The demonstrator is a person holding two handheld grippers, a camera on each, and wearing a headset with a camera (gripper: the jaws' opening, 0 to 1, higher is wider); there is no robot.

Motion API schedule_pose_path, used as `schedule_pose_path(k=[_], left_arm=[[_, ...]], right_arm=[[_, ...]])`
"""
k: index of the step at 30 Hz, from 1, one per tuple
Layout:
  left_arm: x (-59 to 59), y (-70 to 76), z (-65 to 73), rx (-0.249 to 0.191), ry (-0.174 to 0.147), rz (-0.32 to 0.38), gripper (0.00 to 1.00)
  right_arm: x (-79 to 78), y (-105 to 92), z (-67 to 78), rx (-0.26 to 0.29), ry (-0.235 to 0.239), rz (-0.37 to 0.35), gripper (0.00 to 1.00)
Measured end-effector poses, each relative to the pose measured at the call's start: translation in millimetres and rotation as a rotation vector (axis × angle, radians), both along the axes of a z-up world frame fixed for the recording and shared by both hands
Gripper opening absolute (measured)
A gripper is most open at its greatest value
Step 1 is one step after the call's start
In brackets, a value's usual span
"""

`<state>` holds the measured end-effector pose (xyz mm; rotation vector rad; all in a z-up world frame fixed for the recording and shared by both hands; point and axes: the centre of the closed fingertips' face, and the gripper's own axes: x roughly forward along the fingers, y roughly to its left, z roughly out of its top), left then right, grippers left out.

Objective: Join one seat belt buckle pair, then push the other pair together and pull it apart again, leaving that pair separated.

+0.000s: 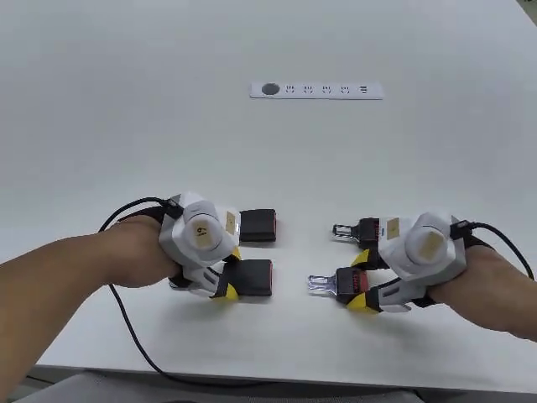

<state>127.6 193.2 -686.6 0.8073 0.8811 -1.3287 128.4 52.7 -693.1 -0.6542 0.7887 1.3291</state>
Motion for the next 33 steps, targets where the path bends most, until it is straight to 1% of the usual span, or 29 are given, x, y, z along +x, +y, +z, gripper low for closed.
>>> schedule_pose_path(k=[5, 8, 15, 18, 23, 28, 33], left_arm=[[0.8, 0.8, -0.8, -0.001, 0.001, 0.002, 0.33], [1.2, 1.3, -1.1, -0.004, 0.003, 0.006, 0.33], [2.3, 1.9, -2.4, 0.007, 0.003, 0.005, 0.34], [2.5, 2.1, -2.6, 0.011, 0.002, 0.006, 0.34], [2.0, 1.9, -2.1, 0.015, 0.002, 0.005, 0.33], [2.7, 2.3, -3.1, 0.02, 0.003, 0.009, 0.33], [4.3, 3.8, -5.0, 0.021, 0.004, 0.009, 0.33]], right_arm=[[-0.7, 15.9, 1.2, 0.016, -0.012, -0.007, 0.33], [3.2, 24.1, 1.3, 0.026, -0.024, -0.016, 0.33], [6.2, 39.1, 1.5, 0.033, -0.033, -0.009, 0.33], [7.4, 42.6, 0.5, 0.028, -0.042, -0.002, 0.33], [7.0, 48.2, 0.6, 0.021, -0.041, 0.004, 0.33], [7.4, 51.4, 0.4, 0.013, -0.05, 0.021, 0.33], [7.2, 51.2, 1.3, 0.009, -0.055, 0.021, 0.33]])
